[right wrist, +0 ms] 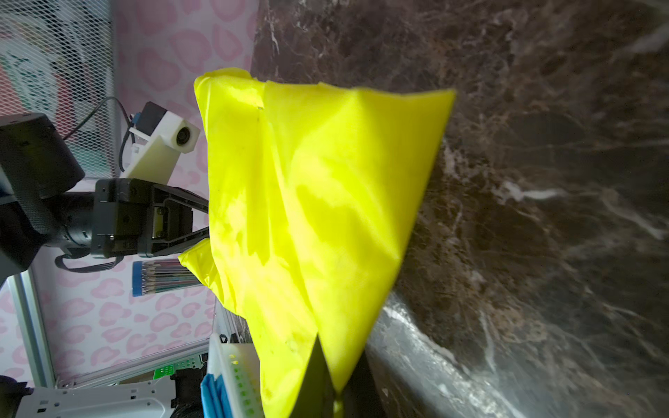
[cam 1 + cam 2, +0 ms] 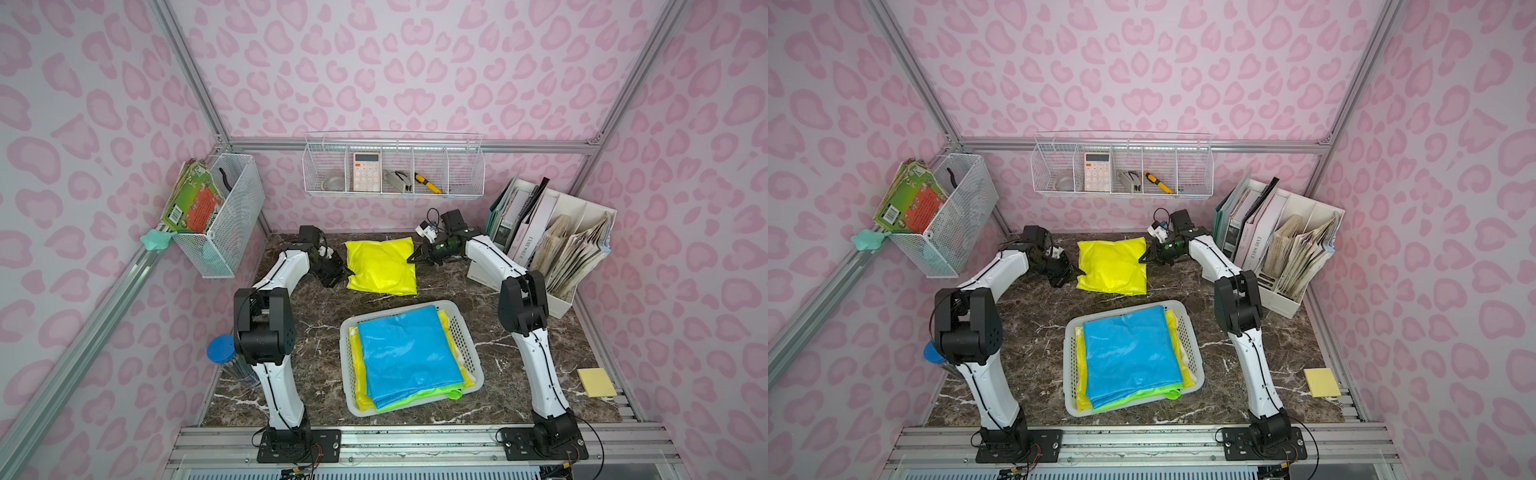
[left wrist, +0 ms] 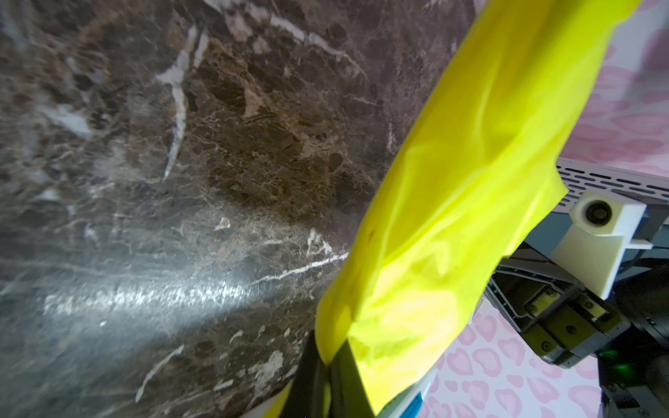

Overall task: Put the folded raincoat in the basket
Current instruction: Pick up the raincoat from the center of the board, then place the raincoat in the basket.

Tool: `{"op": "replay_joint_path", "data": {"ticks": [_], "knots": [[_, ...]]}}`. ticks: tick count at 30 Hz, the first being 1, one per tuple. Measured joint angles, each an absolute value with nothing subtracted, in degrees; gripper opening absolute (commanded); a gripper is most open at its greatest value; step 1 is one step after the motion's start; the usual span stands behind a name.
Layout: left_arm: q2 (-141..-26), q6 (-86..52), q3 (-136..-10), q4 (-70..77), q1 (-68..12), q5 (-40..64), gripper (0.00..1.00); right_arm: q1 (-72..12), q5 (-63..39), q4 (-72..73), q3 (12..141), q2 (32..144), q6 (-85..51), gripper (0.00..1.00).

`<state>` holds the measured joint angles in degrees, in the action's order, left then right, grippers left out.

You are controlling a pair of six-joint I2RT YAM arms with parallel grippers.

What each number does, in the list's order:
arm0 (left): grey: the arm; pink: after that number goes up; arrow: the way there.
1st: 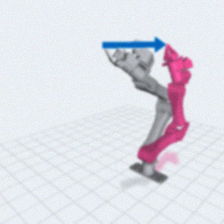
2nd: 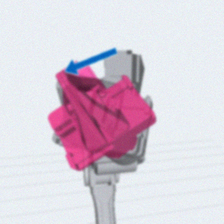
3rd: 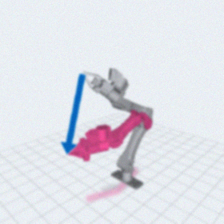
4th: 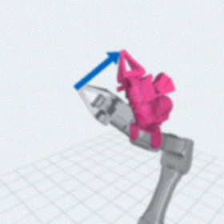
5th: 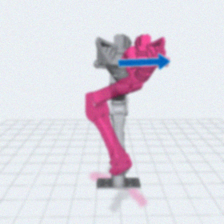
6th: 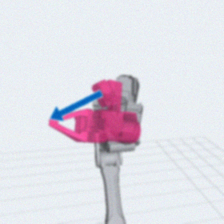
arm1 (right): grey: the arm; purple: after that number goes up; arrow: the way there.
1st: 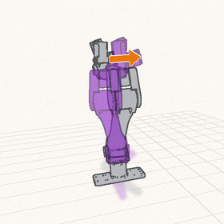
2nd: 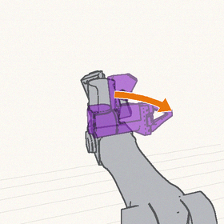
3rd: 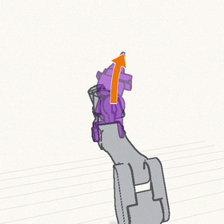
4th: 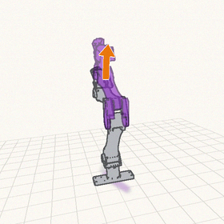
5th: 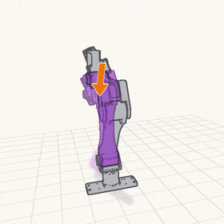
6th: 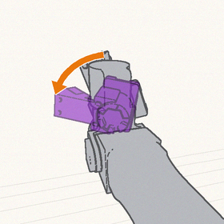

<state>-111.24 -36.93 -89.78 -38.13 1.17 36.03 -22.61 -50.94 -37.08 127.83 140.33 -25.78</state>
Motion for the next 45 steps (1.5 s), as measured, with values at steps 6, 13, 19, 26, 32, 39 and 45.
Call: {"op": "replay_joint_path", "data": {"ticks": [6,13,19,26,32,39,45], "knots": [[-102.26,-35.99,-88.90,-45.15,1.21,33.98,0.00,-24.45,-51.57,-35.51,122.85,134.30,-28.36,0.00],[-86.02,-37.50,-79.57,-51.03,-0.43,34.09,0.00,-26.87,-51.59,-33.63,107.57,119.59,-29.15,0.00],[-69.43,-44.10,-66.06,-53.19,-12.05,33.36,0.00,-27.38,-51.86,-32.62,89.95,105.08,-28.69,0.00],[-52.99,-57.10,-54.70,-52.93,-27.42,27.64,0.03,-28.47,-52.18,-32.64,69.54,89.71,-27.18,0.00],[-48.03,-63.26,-49.17,-52.27,-31.97,25.47,0.04,-28.82,-51.44,-30.39,55.75,79.70,-28.49,0.00],[-49.60,-65.67,-46.35,-50.54,-35.48,23.40,0.20,-28.93,-48.95,-27.59,50.30,77.23,-30.22,0.00],[-49.06,-65.82,-46.00,-52.49,-37.74,22.57,0.26,-28.64,-47.33,-27.59,51.03,80.40,-28.32,0.00]]}}
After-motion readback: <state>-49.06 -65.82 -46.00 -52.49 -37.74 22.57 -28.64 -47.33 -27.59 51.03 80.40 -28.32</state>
